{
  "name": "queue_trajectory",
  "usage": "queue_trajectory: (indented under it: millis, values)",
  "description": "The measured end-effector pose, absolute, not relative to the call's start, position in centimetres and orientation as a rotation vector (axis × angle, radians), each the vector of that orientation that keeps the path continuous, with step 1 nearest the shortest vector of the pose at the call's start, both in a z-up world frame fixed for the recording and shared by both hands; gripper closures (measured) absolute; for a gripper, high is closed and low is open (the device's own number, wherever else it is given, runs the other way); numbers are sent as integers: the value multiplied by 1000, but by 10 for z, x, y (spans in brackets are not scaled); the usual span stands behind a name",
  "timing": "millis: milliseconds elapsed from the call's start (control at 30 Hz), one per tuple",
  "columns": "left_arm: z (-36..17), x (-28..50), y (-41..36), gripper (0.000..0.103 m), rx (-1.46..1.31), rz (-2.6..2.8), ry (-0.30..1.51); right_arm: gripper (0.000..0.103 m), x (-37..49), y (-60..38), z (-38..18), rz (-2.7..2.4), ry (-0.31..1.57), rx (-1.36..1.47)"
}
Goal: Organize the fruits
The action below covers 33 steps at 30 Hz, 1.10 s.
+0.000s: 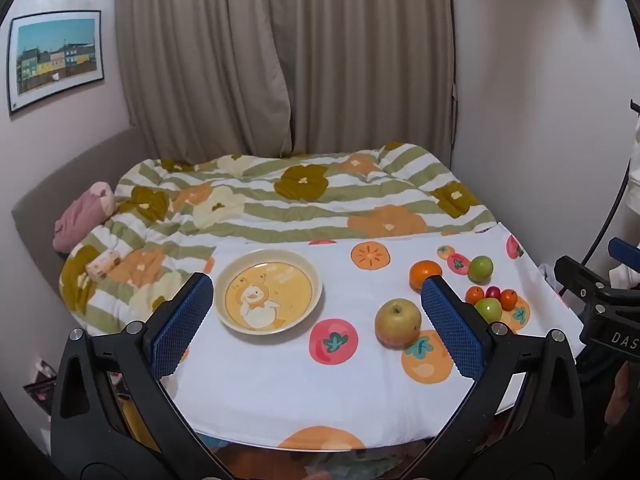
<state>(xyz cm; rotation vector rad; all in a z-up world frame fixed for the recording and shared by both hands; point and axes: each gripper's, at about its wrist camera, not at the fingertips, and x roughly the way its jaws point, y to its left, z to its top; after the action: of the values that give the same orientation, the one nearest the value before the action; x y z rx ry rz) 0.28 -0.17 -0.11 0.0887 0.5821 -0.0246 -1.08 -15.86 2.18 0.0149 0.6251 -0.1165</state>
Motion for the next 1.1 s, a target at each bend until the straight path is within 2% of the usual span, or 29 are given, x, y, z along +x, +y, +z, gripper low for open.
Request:
queue_trajectory:
  millis: [200, 1100]
  values:
    - [8, 2, -4, 0, 66, -47, 530, 0, -12, -159, 22, -119, 625, 19]
    - [2, -4, -3, 0, 100, -90, 510, 0, -14, -163, 21, -129, 622, 18]
